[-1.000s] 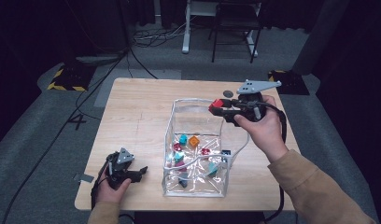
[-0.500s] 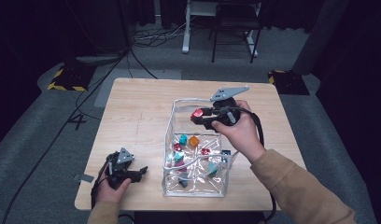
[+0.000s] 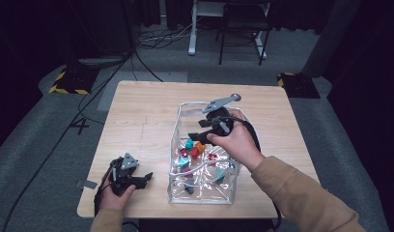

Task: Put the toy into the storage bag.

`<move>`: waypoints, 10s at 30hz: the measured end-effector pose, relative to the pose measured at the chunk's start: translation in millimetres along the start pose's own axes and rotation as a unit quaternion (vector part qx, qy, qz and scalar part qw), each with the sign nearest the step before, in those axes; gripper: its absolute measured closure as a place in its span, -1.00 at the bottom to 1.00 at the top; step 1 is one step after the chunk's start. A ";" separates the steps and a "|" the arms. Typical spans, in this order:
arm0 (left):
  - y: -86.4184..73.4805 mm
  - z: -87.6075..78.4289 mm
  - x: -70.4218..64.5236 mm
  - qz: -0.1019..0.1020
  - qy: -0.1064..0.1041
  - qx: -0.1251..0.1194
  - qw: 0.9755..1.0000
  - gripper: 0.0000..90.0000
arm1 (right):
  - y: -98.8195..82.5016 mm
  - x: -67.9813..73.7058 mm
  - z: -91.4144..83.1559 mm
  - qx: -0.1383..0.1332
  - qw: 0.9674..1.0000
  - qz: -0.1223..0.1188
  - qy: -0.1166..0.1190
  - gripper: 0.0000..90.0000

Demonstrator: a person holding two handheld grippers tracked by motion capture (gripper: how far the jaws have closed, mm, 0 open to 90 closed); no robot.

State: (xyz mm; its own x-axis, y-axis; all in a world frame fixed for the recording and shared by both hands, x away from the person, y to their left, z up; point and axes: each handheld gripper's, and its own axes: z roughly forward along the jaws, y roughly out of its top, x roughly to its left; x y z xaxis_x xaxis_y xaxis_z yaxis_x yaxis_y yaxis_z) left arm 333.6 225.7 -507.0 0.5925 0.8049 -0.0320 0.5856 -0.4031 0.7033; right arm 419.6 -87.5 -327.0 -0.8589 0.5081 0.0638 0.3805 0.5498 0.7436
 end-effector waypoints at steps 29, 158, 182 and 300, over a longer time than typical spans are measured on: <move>-0.4 -0.8 0.5 0.000 -0.005 0.001 1.000 -0.49 | -46.5 -43.7 -135.8 -0.081 0.992 0.030 -0.096 -0.22; -0.4 -0.5 -0.9 0.003 0.003 0.002 1.000 -0.49 | -237.3 -62.4 -27.9 0.047 0.987 0.096 -0.121 0.32; -0.4 -0.5 -0.6 0.002 0.000 0.002 1.000 -0.49 | -178.8 -72.3 -89.2 0.000 0.989 0.090 -0.120 0.32; 2.3 1.9 -2.1 0.000 0.005 0.004 1.000 -0.52 | -23.7 -47.4 -90.9 -0.088 0.993 0.041 -0.060 -0.31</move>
State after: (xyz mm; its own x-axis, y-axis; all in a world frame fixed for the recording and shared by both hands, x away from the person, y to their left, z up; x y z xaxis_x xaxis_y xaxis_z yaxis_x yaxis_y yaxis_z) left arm 334.7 222.3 -506.7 0.5876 0.8087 -0.0254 0.5901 -0.4069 0.6973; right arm 420.2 -184.9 -287.1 -0.7767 0.6273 0.0575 0.3728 0.3842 0.8447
